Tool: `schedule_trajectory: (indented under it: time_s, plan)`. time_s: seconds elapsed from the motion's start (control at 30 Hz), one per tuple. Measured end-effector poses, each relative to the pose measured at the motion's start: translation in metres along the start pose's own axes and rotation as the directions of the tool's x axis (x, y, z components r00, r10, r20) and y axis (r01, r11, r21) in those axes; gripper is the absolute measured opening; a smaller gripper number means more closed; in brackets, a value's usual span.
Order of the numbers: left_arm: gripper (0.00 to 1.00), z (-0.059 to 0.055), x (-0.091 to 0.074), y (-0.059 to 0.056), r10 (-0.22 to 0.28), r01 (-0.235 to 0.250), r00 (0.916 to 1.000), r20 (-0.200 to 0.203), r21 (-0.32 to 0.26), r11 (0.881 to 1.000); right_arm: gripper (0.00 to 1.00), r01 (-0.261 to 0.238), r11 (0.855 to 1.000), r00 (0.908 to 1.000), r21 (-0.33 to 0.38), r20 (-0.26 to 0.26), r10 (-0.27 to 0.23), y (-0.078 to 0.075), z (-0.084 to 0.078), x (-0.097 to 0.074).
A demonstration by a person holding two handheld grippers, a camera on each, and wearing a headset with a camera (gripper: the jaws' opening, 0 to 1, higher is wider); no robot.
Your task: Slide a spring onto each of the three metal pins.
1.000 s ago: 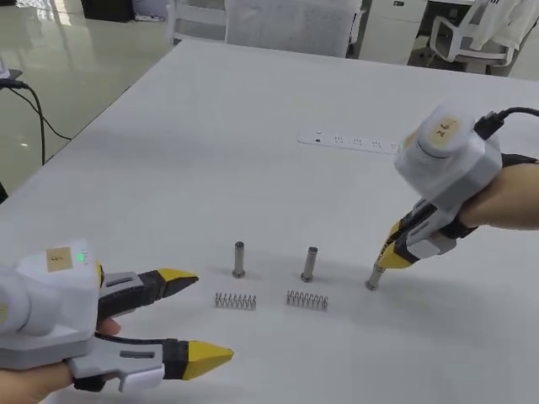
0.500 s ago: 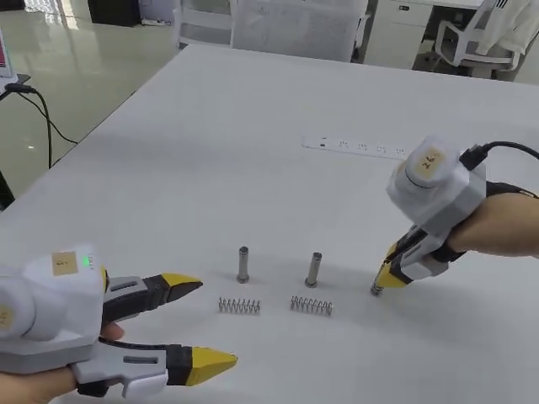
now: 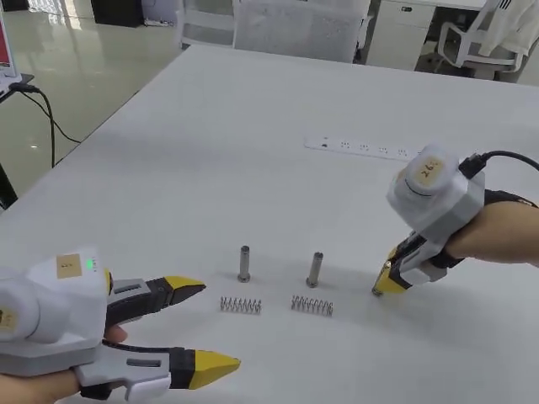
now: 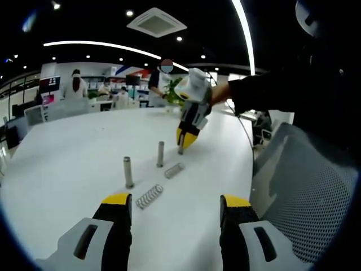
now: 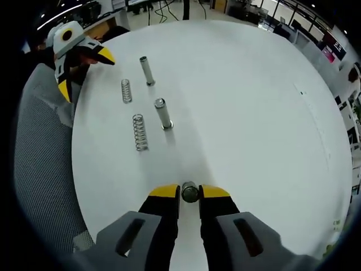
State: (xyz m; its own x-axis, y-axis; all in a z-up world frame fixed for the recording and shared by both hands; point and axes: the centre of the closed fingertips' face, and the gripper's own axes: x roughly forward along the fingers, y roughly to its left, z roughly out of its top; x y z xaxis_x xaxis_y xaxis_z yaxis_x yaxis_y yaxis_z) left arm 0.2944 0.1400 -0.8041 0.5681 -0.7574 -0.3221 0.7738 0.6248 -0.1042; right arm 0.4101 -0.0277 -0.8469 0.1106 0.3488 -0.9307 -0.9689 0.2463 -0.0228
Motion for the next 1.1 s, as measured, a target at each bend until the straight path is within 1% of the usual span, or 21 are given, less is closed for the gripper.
schedule_trajectory:
  time_s: [0.17,0.3,0.57,0.73,0.83,1.03,1.1]
  plan:
    - [0.58,-0.001,0.000,0.000,-0.001,0.001,1.0000,0.000,-0.002,1.000,0.16,0.007,1.000,0.9999,-0.004,0.013,-0.007,-0.001,0.001,-0.003]
    - [0.58,-0.001,0.001,-0.002,-0.006,0.006,1.0000,-0.001,0.001,1.000,0.19,0.022,1.000,0.9995,-0.010,0.021,-0.022,-0.001,0.002,-0.009]
    - [0.58,0.001,0.003,-0.001,-0.014,0.014,0.9999,-0.001,0.008,1.000,0.22,0.054,0.998,0.9973,-0.036,0.052,-0.053,0.004,0.013,-0.024]
    - [0.58,0.001,0.004,-0.002,-0.019,0.019,0.9998,0.000,0.011,1.000,0.22,0.055,0.997,0.9967,-0.050,0.063,-0.052,0.012,0.020,-0.028]
    - [0.58,0.001,0.003,-0.002,-0.019,0.019,0.9998,0.000,0.013,1.000,0.22,0.053,0.996,0.9963,-0.071,0.071,-0.048,0.020,0.027,-0.030]
    - [0.58,0.003,0.003,-0.002,-0.020,0.020,0.9998,0.001,0.017,1.000,0.22,0.042,0.993,0.9953,-0.109,0.091,-0.032,0.031,0.042,-0.028]
    - [0.58,0.003,0.003,-0.003,-0.022,0.022,0.9998,0.001,0.018,1.000,0.22,0.034,0.992,0.9955,-0.123,0.092,-0.023,0.034,0.045,-0.025]
